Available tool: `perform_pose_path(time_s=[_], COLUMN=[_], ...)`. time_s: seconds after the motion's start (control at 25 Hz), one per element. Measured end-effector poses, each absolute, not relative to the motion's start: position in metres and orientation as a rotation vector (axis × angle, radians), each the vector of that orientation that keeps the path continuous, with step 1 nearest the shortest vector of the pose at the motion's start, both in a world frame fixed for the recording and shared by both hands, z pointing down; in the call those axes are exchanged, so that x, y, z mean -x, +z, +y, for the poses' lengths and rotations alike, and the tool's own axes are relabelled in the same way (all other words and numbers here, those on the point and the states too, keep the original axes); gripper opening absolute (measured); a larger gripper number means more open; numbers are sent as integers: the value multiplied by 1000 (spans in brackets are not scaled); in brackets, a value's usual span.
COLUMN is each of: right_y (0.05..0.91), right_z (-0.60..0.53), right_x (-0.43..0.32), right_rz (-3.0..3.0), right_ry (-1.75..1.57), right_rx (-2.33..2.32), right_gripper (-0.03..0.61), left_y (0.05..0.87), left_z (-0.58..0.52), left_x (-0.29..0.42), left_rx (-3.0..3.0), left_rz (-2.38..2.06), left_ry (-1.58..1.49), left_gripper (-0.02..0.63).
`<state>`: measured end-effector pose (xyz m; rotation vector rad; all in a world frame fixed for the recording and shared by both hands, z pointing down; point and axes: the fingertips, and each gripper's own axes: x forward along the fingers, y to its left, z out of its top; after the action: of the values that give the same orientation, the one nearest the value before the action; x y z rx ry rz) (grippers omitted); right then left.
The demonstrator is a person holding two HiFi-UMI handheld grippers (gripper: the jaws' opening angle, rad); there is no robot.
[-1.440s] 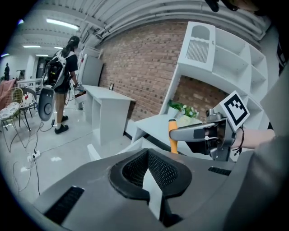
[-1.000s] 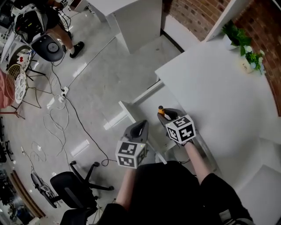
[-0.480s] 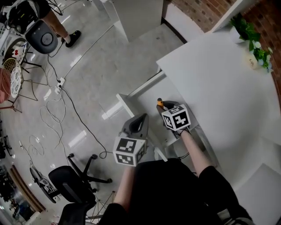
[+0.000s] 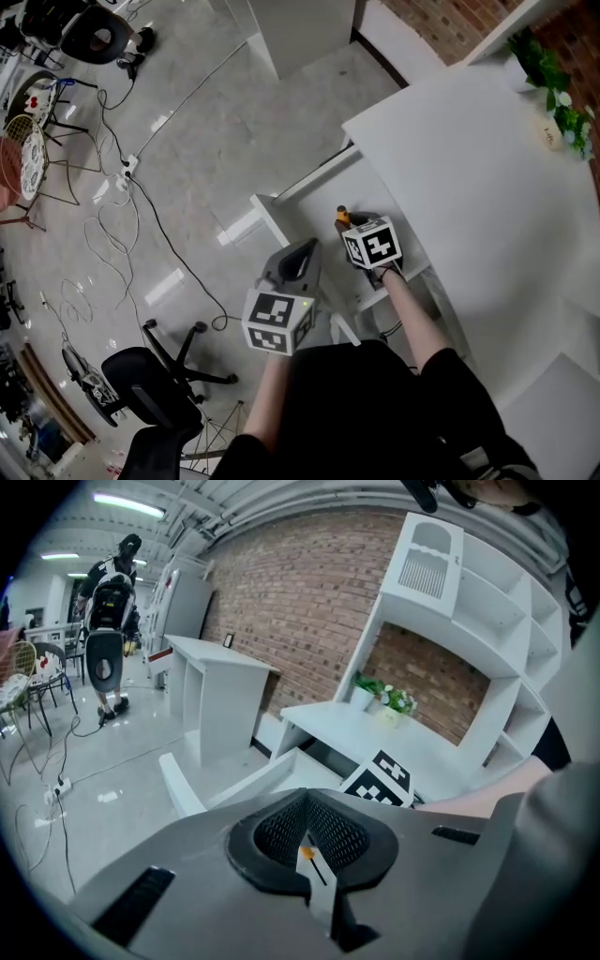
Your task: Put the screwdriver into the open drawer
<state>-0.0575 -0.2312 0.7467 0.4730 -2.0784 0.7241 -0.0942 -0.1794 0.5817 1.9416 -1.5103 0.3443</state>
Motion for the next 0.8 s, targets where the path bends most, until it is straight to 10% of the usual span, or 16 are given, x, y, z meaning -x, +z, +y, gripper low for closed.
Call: perform_pose_path(time_s=[0.8], right_y=[791], right_z=[-238], right_x=[62], right_rz=[-1957], right_ry=[847], right_rx=[-599], right_gripper=[110], left_y=[590], left_z=[-184], left_x=[103], left_rx=[-1907], left_rz=[-1506], left_ry=[326], left_gripper=[8])
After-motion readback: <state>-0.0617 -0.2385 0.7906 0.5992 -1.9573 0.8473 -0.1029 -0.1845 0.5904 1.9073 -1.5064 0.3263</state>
